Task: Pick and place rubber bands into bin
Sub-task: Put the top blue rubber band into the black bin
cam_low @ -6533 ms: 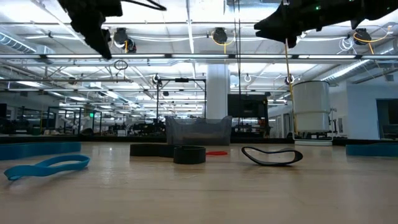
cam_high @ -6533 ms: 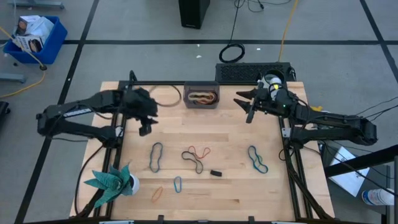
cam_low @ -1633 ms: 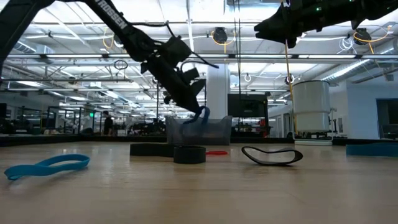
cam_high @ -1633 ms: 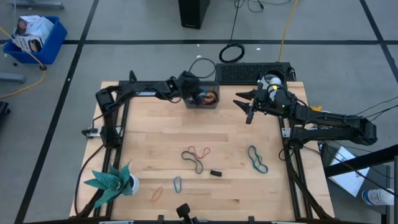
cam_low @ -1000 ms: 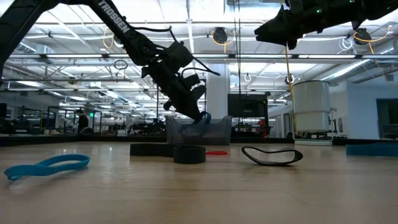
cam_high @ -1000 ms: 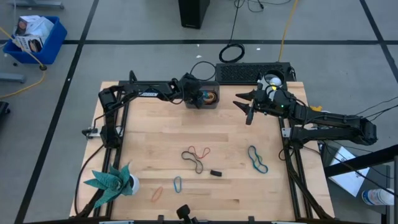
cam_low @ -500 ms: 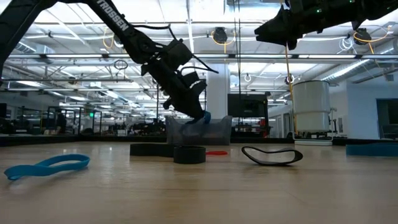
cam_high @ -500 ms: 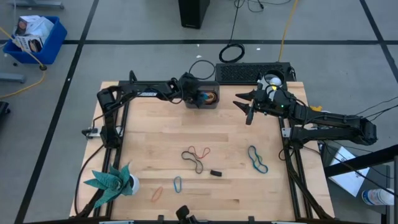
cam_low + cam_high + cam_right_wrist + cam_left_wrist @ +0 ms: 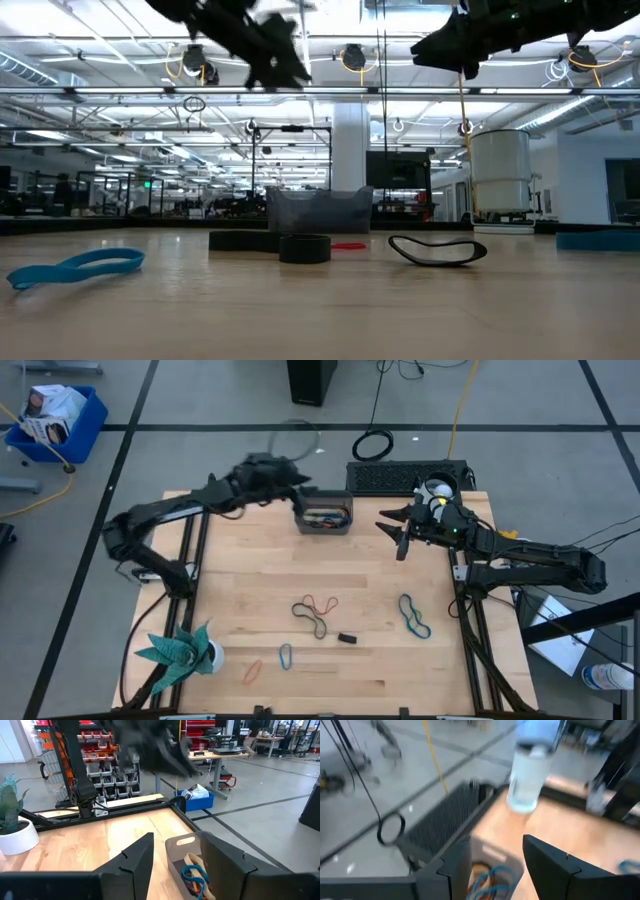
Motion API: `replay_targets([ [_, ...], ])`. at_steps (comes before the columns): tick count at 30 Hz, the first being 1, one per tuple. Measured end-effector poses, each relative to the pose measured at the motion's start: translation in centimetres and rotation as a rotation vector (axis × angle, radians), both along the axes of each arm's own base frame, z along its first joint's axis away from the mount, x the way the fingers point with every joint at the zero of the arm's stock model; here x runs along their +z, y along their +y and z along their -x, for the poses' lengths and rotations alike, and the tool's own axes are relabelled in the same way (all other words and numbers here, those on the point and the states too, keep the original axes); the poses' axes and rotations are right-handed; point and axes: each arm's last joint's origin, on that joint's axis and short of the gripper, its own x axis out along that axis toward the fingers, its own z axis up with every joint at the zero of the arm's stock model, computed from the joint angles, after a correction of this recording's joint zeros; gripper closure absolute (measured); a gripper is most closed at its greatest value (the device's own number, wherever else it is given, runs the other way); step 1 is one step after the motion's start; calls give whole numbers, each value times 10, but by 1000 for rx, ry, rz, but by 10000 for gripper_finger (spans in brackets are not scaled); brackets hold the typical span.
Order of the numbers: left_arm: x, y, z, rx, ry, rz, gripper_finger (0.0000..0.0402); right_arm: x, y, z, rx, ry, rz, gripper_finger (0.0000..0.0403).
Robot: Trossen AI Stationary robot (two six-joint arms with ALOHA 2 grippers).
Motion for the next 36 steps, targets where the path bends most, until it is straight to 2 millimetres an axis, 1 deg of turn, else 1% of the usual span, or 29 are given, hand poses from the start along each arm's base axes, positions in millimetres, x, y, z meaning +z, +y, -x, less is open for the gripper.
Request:
replay_targets([
  [3, 31, -14, 24, -3, -73, -42, 217, 9, 1, 0, 4, 46, -16, 248],
  [6, 55, -28, 46, -13, -117, -88, 217, 21, 2, 0, 13, 127, -23, 248],
  [10, 71, -45, 76, -15, -112, -89, 217, 42, 3, 0, 22, 200, -40, 248],
  [14, 76, -58, 101, -9, -82, -74, 217, 52, 4, 4, 21, 343, -99, 248],
  [17, 72, -67, 115, -9, -104, -73, 217, 48, 5, 6, 14, 545, -187, 248],
  [21, 54, -74, 129, 11, -142, -62, 217, 31, 8, 1, 11, 772, -330, 248],
  [24, 37, -77, 135, 35, -196, -55, 217, 17, 17, -2, 62, 922, -442, 248],
  [27, 19, -78, 138, 44, -219, -45, 217, 5, 30, -2, 57, 1067, -504, 248],
  [29, 9, -78, 138, 48, -239, -35, 217, -2, 37, -3, 25, 1118, -497, 248],
  [33, -6, -77, 135, 54, -245, -14, 217, -19, 49, -6, 5, 1142, -483, 248],
  [36, -11, -76, 133, 54, -246, -13, 217, -38, 54, -6, 3, 1138, -497, 248],
])
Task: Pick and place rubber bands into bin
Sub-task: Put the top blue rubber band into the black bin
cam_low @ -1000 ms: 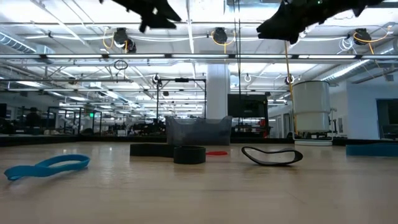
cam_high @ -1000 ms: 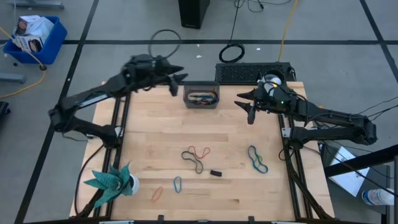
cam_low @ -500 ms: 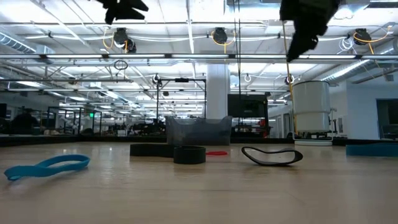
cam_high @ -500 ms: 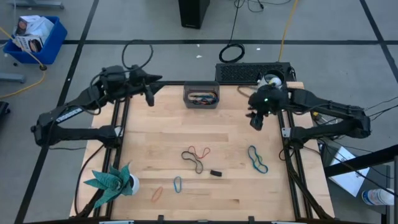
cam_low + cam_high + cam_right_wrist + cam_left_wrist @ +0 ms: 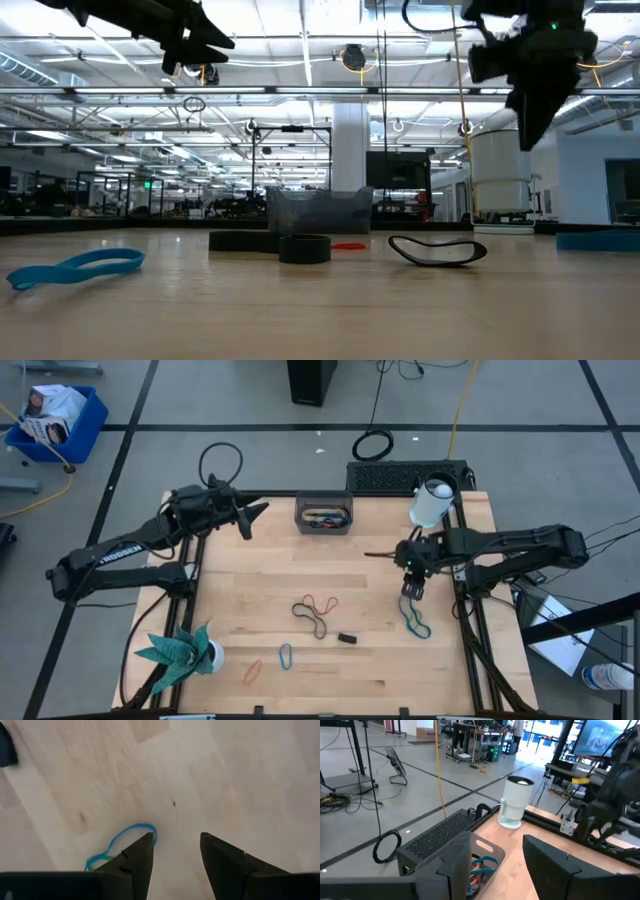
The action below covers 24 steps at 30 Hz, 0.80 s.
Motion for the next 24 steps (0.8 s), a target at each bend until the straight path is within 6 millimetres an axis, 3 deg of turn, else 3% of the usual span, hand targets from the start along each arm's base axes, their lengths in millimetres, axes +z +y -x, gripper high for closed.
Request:
replay_targets([
  [10, 0, 0, 0, 3, -13, 14, 217, -67, 14, 13, 111, 29, 3, 248],
  [24, 0, 0, 0, 2, -11, 15, 217, -96, 25, 18, 109, -34, -69, 248],
])
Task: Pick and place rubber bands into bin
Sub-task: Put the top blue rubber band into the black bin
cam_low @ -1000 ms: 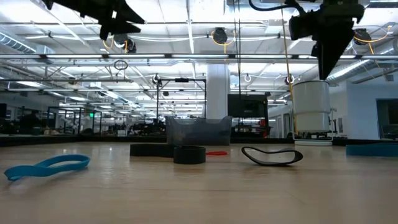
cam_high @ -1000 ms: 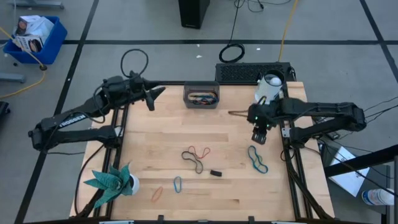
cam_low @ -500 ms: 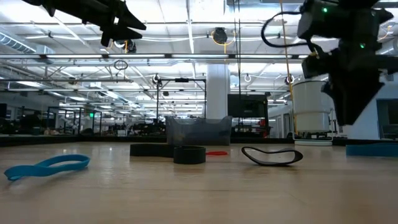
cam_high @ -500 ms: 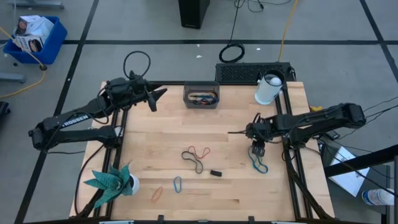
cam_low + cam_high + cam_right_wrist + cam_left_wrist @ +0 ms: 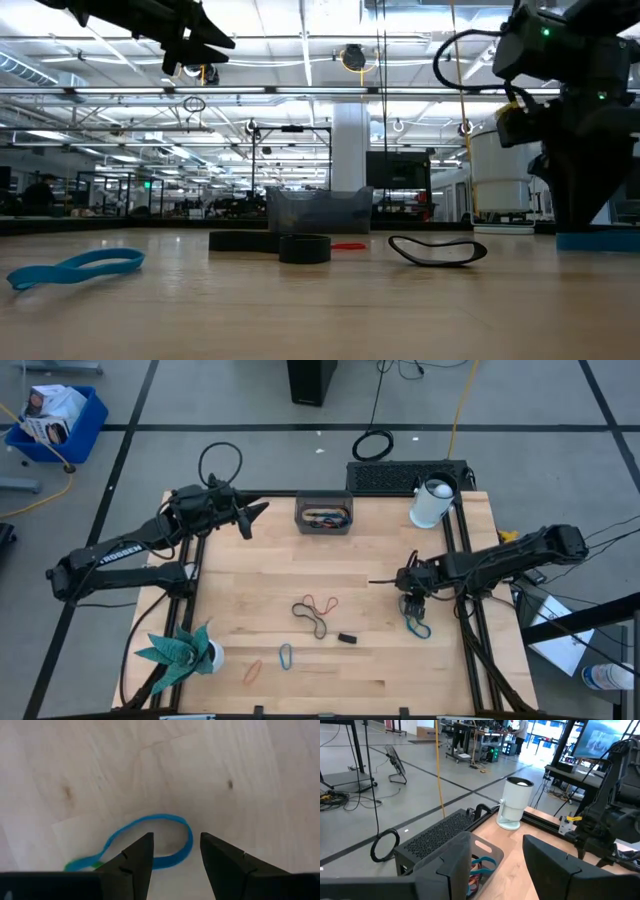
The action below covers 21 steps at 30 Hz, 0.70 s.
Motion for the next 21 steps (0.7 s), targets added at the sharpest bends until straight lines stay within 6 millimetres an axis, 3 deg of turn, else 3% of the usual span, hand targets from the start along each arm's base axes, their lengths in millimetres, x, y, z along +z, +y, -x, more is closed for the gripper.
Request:
replay_targets([
  [11, 0, 0, 0, 0, 1, 1, 217, -27, -2, 16, -83, 39, -15, 248],
  [21, 0, 0, 0, 0, 1, 1, 217, -26, -1, 11, -86, -18, -22, 248],
])
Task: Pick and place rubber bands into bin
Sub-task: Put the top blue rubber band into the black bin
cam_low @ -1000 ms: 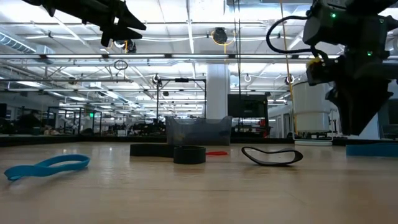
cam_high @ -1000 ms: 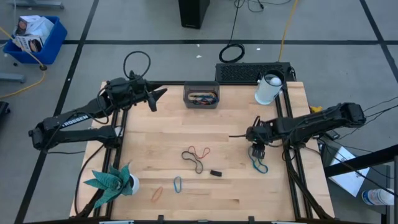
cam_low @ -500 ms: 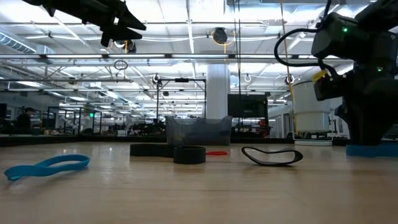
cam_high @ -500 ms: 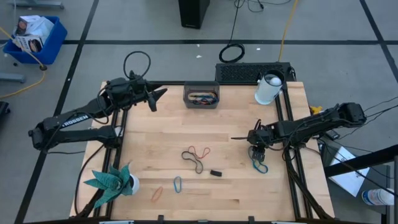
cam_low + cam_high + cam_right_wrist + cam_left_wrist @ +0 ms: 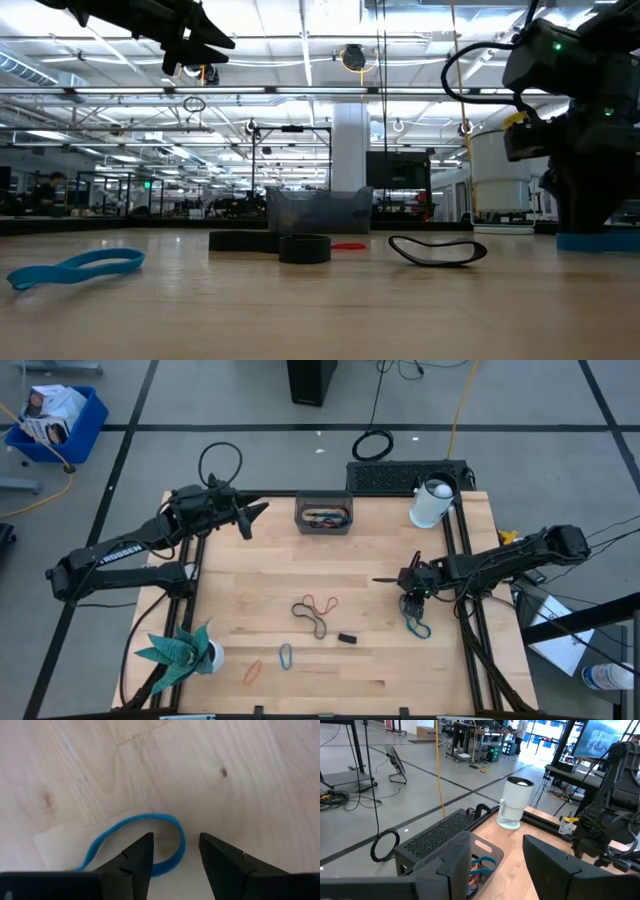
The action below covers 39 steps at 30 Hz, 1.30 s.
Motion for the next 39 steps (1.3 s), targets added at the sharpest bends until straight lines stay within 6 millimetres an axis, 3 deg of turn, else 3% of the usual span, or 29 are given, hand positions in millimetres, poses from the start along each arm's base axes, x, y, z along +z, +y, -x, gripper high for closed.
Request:
replay_targets([
  [10, 0, 0, 0, 0, 0, 0, 217, 0, -1, 0, 42, -7, 37, 257],
  [14, 0, 0, 0, 0, 0, 0, 217, 0, -1, 0, 43, -6, 45, 294],
  [20, 0, 0, 0, 0, 0, 0, 217, -1, -1, -1, 38, -10, 60, 385],
  [25, 0, 0, 0, 0, 0, 0, 217, 0, -1, -4, -2, -45, 47, 397],
  [29, 0, 0, 0, 0, 0, 0, 217, 11, 0, -15, 19, -188, 37, 400],
  [34, 0, 0, 0, -1, 1, 1, 217, 43, -3, -33, 51, -522, 88, 401],
  [39, 0, 0, 0, 0, 0, 1, 217, 90, -12, -42, 11, -943, 252, 402],
])
